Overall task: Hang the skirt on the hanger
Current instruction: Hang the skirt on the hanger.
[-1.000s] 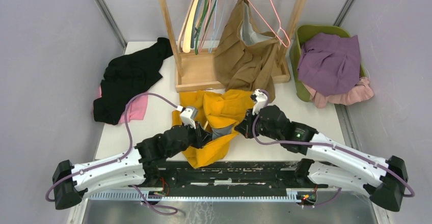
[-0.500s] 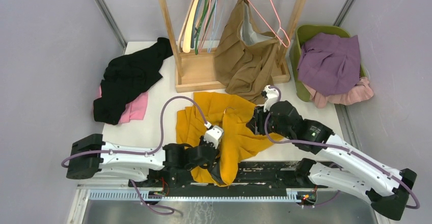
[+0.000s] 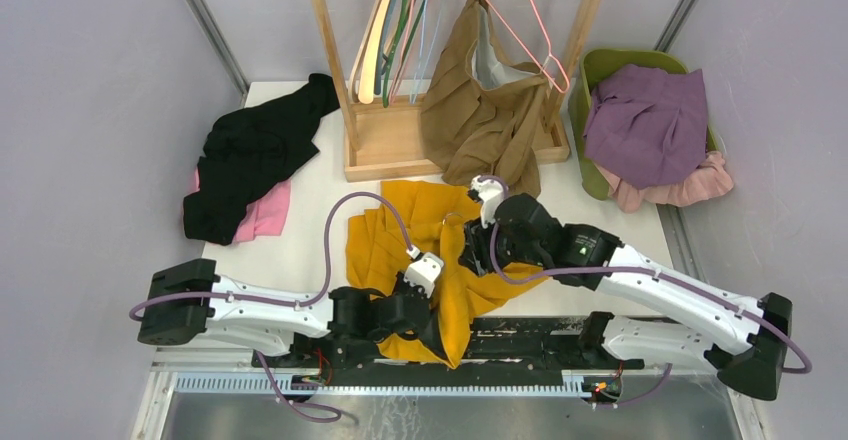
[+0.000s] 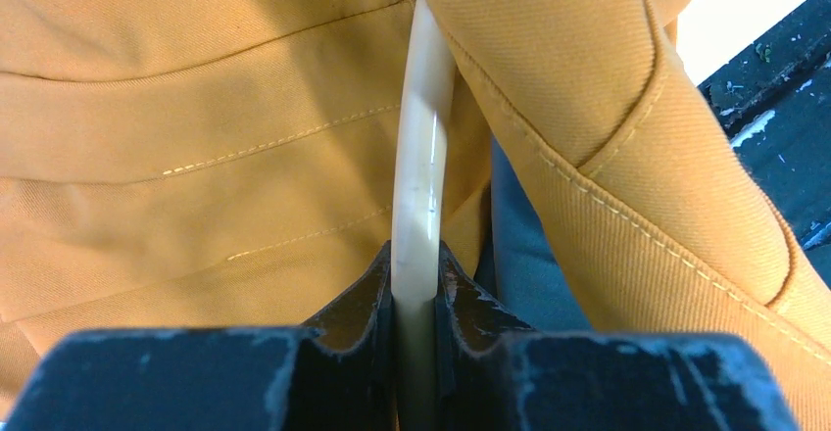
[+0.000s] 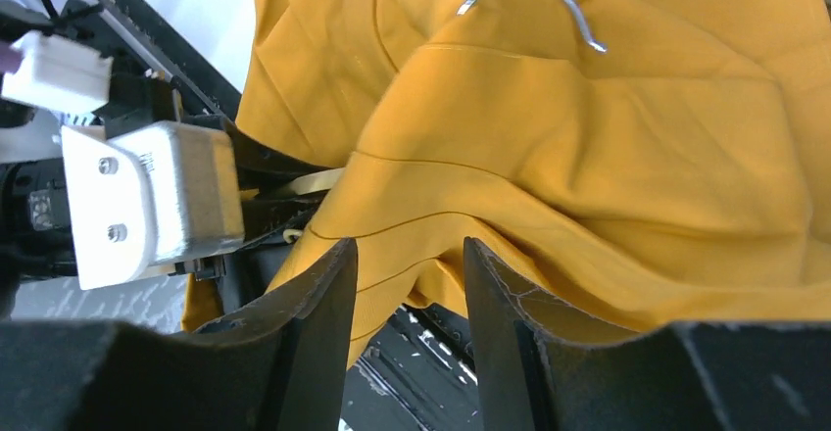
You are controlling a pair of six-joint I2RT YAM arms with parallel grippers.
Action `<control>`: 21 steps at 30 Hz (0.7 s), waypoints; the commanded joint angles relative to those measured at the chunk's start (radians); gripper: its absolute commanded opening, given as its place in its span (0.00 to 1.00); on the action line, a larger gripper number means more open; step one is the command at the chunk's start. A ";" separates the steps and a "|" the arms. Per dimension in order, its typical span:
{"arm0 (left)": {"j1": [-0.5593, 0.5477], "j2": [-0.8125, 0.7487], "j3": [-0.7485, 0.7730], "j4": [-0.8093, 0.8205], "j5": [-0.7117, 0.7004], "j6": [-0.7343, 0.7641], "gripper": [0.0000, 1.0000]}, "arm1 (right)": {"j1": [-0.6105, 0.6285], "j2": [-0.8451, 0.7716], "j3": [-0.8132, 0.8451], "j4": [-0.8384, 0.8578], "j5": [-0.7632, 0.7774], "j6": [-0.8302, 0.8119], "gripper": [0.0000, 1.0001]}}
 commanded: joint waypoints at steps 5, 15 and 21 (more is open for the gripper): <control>-0.025 -0.042 0.027 0.049 -0.035 0.037 0.03 | 0.197 0.095 0.077 0.057 0.159 -0.031 0.51; -0.078 -0.056 0.004 0.076 -0.082 0.053 0.03 | 0.245 0.109 0.088 0.045 0.482 0.014 0.54; -0.094 -0.040 0.003 0.090 -0.091 0.057 0.03 | 0.245 0.076 -0.003 0.195 0.513 -0.047 0.55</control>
